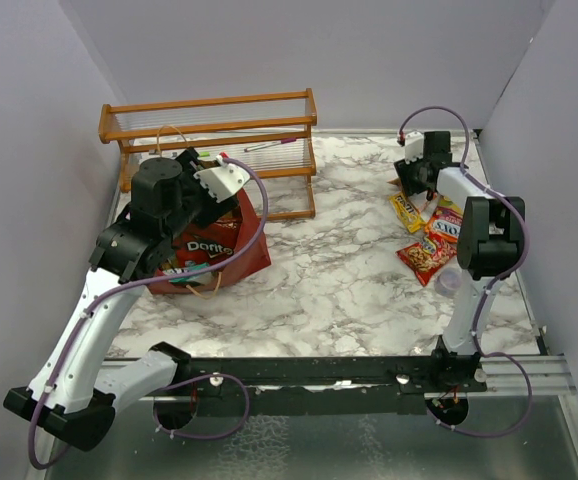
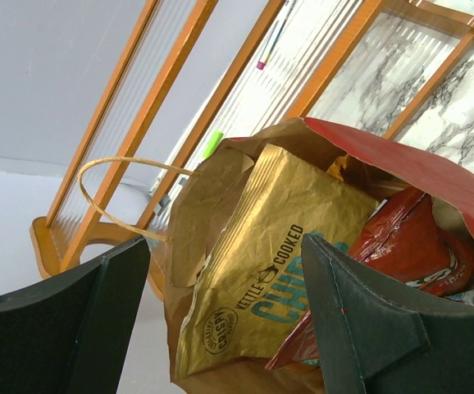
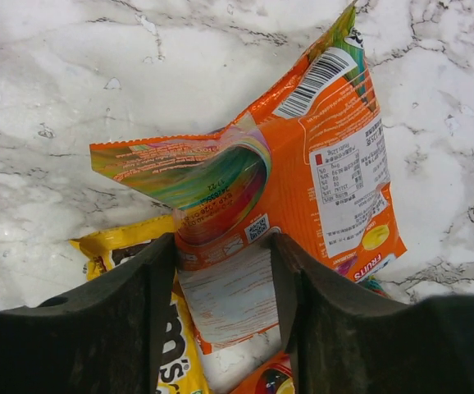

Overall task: Place the snacks into the paper bag
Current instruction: Pick up the snack from the center of the board.

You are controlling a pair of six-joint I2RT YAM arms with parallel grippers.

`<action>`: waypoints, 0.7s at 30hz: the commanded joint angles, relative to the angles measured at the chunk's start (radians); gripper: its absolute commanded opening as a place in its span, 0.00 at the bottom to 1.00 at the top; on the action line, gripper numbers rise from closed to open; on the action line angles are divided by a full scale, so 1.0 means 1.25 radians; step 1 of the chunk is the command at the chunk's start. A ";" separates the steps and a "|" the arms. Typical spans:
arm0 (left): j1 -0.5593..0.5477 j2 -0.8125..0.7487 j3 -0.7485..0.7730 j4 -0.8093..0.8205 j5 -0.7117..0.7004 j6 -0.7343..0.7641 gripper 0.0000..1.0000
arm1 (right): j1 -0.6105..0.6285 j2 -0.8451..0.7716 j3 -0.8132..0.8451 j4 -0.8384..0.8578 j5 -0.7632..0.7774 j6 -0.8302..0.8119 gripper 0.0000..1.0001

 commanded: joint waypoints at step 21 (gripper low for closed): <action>0.005 -0.016 -0.003 0.048 0.041 -0.017 0.78 | 0.007 -0.090 0.019 -0.054 -0.035 -0.010 0.01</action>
